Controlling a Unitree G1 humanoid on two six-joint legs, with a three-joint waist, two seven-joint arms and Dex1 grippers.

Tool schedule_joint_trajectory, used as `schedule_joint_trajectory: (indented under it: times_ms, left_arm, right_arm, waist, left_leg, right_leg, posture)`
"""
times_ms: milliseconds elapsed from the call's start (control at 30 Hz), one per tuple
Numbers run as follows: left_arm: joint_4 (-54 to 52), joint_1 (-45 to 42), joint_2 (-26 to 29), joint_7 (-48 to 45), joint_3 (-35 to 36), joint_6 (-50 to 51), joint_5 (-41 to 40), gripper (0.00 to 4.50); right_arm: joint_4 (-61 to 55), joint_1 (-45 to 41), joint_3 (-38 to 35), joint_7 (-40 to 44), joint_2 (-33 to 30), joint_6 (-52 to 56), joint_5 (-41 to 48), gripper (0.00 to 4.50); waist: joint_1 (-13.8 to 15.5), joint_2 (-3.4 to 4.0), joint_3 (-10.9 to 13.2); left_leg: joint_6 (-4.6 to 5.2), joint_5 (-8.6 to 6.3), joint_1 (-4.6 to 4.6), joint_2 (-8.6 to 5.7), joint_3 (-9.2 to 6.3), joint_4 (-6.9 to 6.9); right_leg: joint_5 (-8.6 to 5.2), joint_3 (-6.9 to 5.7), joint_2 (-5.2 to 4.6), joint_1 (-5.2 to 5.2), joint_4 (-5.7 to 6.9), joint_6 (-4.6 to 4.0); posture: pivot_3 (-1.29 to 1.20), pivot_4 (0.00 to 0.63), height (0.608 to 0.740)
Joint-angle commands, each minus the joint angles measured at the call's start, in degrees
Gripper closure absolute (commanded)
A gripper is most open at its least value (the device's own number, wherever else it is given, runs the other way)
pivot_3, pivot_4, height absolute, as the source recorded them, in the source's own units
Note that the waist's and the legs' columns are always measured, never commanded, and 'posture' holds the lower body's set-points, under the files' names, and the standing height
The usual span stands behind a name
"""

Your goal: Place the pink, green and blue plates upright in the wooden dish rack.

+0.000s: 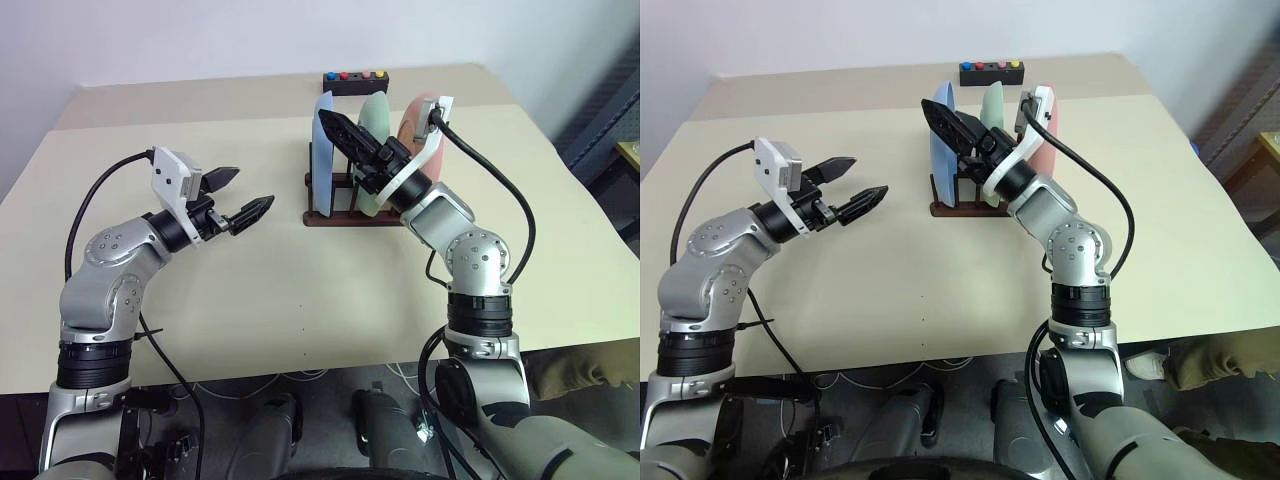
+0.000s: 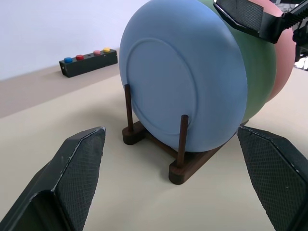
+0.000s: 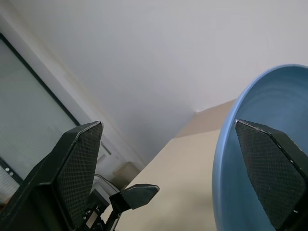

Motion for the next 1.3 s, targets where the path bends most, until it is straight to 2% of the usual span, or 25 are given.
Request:
schedule_joint_trajectory:
  times_ms: [33, 200, 400, 500, 667, 800, 900, 1167, 1300]
  left_arm:
    - [-1.2, -0.9, 0.2, -0.2, 0.1, -1.2, -0.2, 0.0]
    - [-1.1, -1.2, 0.3, -0.3, 0.2, -1.1, -0.3, 0.0]
    - [-0.1, -2.0, 0.5, -1.4, 0.1, -1.5, -0.3, 0.0]
    - [0.9, -2.6, 1.1, -3.3, -0.1, -2.9, 0.1, 0.0]
    - [4.1, -3.5, 3.0, -9.0, -0.5, -6.9, 0.5, 0.0]
    - [11.3, -4.9, 3.3, -15.2, 0.8, -14.0, 0.3, 0.0]
    - [15.2, -5.9, 4.3, -19.5, 0.9, -14.4, -0.9, 0.0]
    - [19.8, -6.8, 6.3, -30.0, -0.3, -17.0, -1.0, 0.0]
    - [18.7, -2.6, 11.3, -37.8, -2.2, -13.8, -1.3, 0.0]
  right_arm:
    - [-3.4, -1.4, -0.2, 0.3, -0.1, 0.0, 0.8, 0.03]
    - [-6.8, -2.1, -0.7, 1.0, -0.7, -0.7, 2.0, 0.03]
    - [-14.5, -0.3, 0.2, 7.6, -5.2, -4.2, 0.0, 0.03]
    - [-17.3, 2.0, 1.6, 12.2, -10.8, -6.2, -4.2, 0.03]
    - [-19.7, 9.8, 2.2, 23.5, -24.7, -10.5, -11.8, 0.03]
    - [-21.5, 17.5, -2.0, 32.8, -35.2, -12.5, -12.9, 0.03]
    - [-23.8, 26.0, -4.7, 38.1, -41.1, -16.0, -15.6, 0.03]
    - [-23.8, 37.7, -10.9, 42.7, -44.0, -21.2, -18.1, 0.03]
    - [-25.0, 41.2, -12.9, 42.6, -43.8, -22.3, -18.0, 0.03]
  waist:
    - [0.0, 0.0, 0.0]
    - [0.0, 0.0, 0.0]
    - [0.1, 0.0, 0.0]
    - [0.1, 0.0, 0.0]
    - [0.4, -0.02, 0.0]
    - [0.5, -0.02, 0.0]
    - [0.5, -0.04, 0.0]
    - [0.6, -0.05, 0.0]
    - [0.3, -0.06, 0.0]
  left_leg:
    - [0.0, 0.0, 0.0, 0.0, 0.0, 0.0]
    - [0.0, 0.0, 0.0, 0.0, 0.0, 0.0]
    - [0.0, 0.0, 0.0, 0.0, 0.0, 0.01]
    - [0.0, 0.0, 0.0, -0.01, 0.0, 0.0]
    - [0.02, -0.01, 0.0, -0.02, -0.01, 0.02]
    - [0.02, -0.01, 0.0, 0.01, -0.01, 0.01]
    - [0.05, -0.03, -0.01, 0.03, -0.05, -0.01]
    - [0.06, -0.04, -0.01, 0.06, -0.05, 0.05]
    - [0.07, -0.06, -0.02, 0.07, -0.07, 0.0]
  right_leg:
    - [0.0, 0.0, 0.0, 0.0, 0.0, 0.0]
    - [0.0, 0.0, -0.01, 0.0, 0.0, 0.0]
    - [0.0, -0.01, 0.0, 0.03, -0.04, 0.0]
    - [0.0, -0.02, -0.01, 0.04, -0.06, 0.01]
    - [-0.01, -0.11, -0.03, 0.16, -0.21, 0.01]
    - [-0.01, -0.1, -0.1, 0.17, -0.24, 0.0]
    - [-0.02, -0.16, -0.1, 0.25, -0.38, 0.0]
    - [-0.01, -0.16, -0.12, 0.38, -0.64, 0.0]
    - [-0.01, -0.15, -0.13, 0.38, -0.7, 0.0]
  posture:
    - [0.0, 0.15, 0.74]
    - [0.0, 0.15, 0.74]
    - [0.0, 0.15, 0.74]
    - [0.0, 0.15, 0.74]
    - [0.0, 0.15, 0.74]
    - [0.0, 0.15, 0.74]
    - [0.0, 0.15, 0.74]
    - [0.0, 0.15, 0.74]
    - [0.0, 0.15, 0.74]
